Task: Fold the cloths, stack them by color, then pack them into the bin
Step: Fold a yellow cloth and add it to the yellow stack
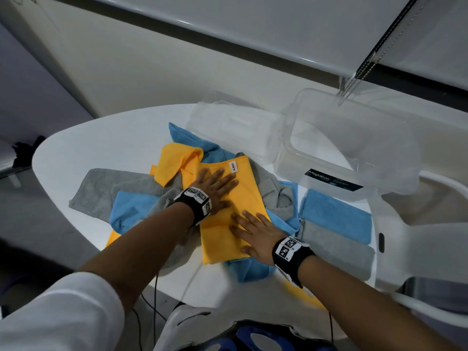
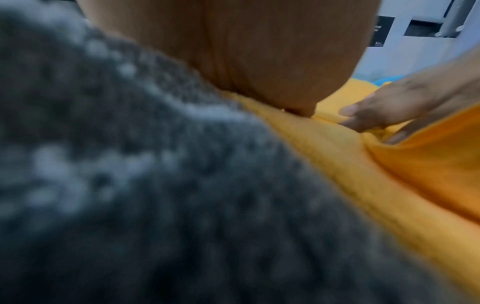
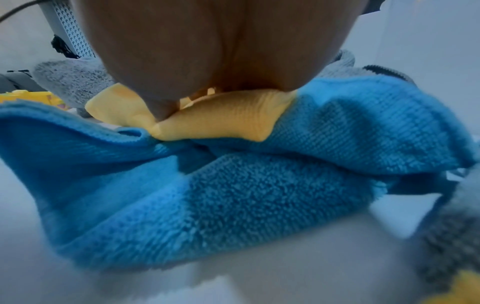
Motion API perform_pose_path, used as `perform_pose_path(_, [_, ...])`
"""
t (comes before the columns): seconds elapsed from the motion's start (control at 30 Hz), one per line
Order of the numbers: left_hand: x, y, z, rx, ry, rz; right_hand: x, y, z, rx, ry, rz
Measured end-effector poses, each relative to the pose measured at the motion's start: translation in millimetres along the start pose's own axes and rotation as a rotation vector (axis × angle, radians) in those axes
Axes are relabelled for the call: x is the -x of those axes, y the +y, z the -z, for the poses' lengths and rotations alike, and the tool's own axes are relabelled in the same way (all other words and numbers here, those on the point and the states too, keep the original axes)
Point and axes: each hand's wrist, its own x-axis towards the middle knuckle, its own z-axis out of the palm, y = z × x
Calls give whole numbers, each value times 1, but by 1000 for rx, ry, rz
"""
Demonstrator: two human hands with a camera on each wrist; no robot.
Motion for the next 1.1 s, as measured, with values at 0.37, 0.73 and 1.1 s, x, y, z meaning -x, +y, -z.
perform_pose_path(0.37, [-5, -18, 17, 237, 100, 343, 1, -4, 8, -129, -50, -31])
perform_pose_path(0.73, [89, 40, -5, 429, 492, -176, 45, 6, 2, -284, 225, -23])
perform_pose_path(1.1, [123, 53, -68, 171, 203, -146, 37, 26, -16, -164, 245, -46])
